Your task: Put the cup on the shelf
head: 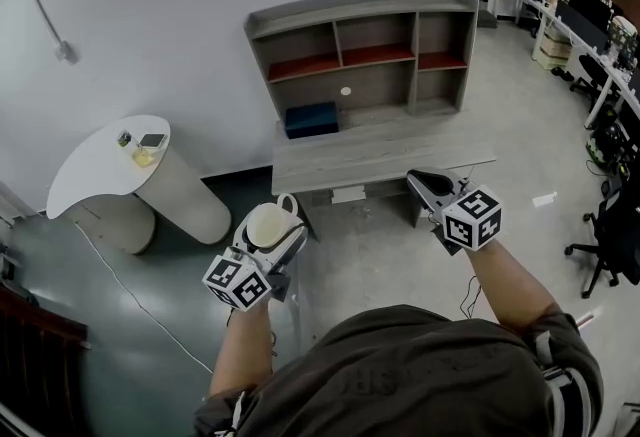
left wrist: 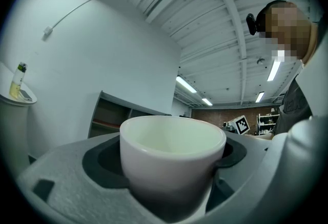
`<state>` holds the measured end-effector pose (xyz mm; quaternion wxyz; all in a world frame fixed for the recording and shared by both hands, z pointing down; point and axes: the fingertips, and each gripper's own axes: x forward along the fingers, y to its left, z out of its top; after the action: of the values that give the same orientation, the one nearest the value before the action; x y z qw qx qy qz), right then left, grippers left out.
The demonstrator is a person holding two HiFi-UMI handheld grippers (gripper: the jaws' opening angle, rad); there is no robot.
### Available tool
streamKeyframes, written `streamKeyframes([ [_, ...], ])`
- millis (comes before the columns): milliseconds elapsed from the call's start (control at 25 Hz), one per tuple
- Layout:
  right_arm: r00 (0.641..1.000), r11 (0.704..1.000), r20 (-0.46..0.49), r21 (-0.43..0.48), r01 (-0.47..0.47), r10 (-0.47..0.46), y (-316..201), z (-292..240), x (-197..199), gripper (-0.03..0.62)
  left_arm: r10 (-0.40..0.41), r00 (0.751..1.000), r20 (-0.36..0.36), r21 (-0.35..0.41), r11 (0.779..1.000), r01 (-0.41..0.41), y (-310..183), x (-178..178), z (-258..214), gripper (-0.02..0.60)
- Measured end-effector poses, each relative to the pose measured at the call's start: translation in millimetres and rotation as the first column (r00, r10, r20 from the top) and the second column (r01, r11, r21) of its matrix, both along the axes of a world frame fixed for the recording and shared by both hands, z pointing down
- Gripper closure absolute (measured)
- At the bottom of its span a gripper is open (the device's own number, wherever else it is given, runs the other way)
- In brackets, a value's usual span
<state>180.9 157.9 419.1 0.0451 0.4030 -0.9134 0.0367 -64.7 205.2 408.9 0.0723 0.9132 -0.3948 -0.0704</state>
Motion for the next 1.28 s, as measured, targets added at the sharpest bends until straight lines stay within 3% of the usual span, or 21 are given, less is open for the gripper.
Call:
streamKeyframes([
  [200,1.000,1.000,0.022,-0.021,-0.014,0.014,-11.4,11.3,15.6,0.602,0.023,1.000,0.011,-0.019,1.000,-0.023,-15.4,16.9,7.0,0.133],
  [440,1.000,0.999,0.018,-0.041,-0.021,0.022,-48.5,26.2,0.2,0.602,0.052,0.999,0.001,-0.031,0.998,-0.052,-56.7,7.6,18.6,0.133],
  [1040,0.996,0.996,-0.004,0.006,-0.084,0.084,-258.8,0.3,-126.4,0.602,0.230,0.973,0.033,-0.006,0.973,-0.230,-282.5,-83.7,10.3,0.133],
  [1280,0.995,0.995,-0.005,-0.006,-0.095,0.095,-327.9,3.0,-161.7,0.602,0.273,0.961,0.045,-0.005,0.962,-0.273,-351.6,-109.9,6.9,0.133],
])
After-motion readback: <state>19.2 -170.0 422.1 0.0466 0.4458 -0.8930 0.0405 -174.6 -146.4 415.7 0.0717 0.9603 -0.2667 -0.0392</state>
